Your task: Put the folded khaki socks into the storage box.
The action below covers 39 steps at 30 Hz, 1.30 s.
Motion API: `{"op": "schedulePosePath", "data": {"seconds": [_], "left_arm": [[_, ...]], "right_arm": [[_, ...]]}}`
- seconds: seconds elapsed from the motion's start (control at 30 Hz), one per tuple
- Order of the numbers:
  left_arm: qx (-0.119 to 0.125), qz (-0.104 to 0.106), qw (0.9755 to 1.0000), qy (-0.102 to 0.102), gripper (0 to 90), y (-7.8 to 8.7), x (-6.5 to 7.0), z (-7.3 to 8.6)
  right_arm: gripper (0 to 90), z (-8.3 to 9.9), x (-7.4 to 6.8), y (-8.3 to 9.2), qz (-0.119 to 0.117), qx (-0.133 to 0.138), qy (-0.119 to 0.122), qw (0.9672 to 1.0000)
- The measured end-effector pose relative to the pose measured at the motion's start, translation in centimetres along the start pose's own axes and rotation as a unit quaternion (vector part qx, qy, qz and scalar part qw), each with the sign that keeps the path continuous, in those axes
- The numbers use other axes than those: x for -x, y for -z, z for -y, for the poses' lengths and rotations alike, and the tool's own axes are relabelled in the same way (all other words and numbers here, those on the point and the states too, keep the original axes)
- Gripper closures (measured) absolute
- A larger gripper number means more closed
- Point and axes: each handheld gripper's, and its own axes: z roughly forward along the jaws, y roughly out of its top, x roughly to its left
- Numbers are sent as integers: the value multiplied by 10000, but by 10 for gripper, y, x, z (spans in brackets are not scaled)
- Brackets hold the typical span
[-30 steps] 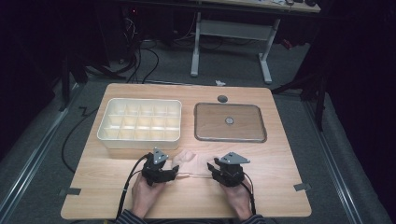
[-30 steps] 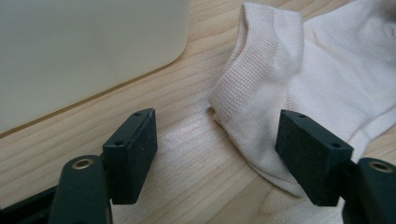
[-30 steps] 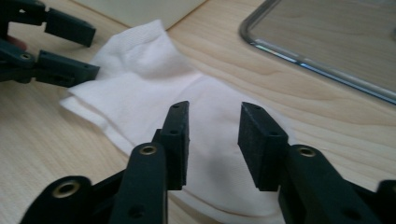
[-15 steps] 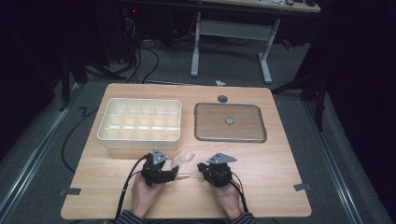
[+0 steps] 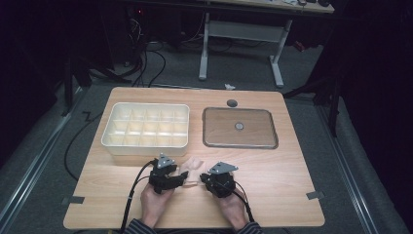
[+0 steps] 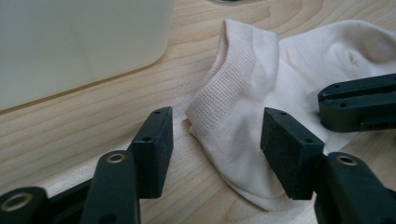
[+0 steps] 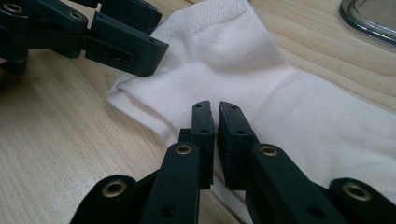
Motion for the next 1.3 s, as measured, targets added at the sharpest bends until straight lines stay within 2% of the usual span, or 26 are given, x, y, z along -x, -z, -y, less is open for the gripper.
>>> {"op": "schedulePosePath", "data": {"seconds": [0.07,0.17,0.27,0.37,0.47,0.6,0.73,0.9,1.13,1.3], "left_arm": [[2,-91,9998,-168,472,-1,4,1],[8,-107,9996,-274,507,-1,7,2],[45,-193,9984,-533,540,-3,11,3],[28,-81,9985,-536,599,-4,12,2],[15,35,9984,-557,701,-4,12,2],[0,196,9987,-476,779,-5,10,1],[-33,405,9988,-266,794,-4,5,0],[173,671,9975,-149,798,6,1,-4],[251,955,9948,-266,799,14,5,-15],[273,1069,9937,-208,799,17,2,-17]], "right_arm": [[849,1,-1,0,6,-3,41,10000],[848,1,-3,0,69,-2,174,9998],[848,1,-3,-1,96,24,217,9997],[847,3,-4,-1,113,67,211,9997],[847,3,-4,0,133,56,206,9997],[847,3,-4,0,127,64,196,9997],[846,3,-4,0,97,49,162,9998],[846,3,-5,-1,132,62,177,9997],[846,2,-5,-2,94,40,124,9999],[846,0,-7,-4,69,40,122,9999]]}}
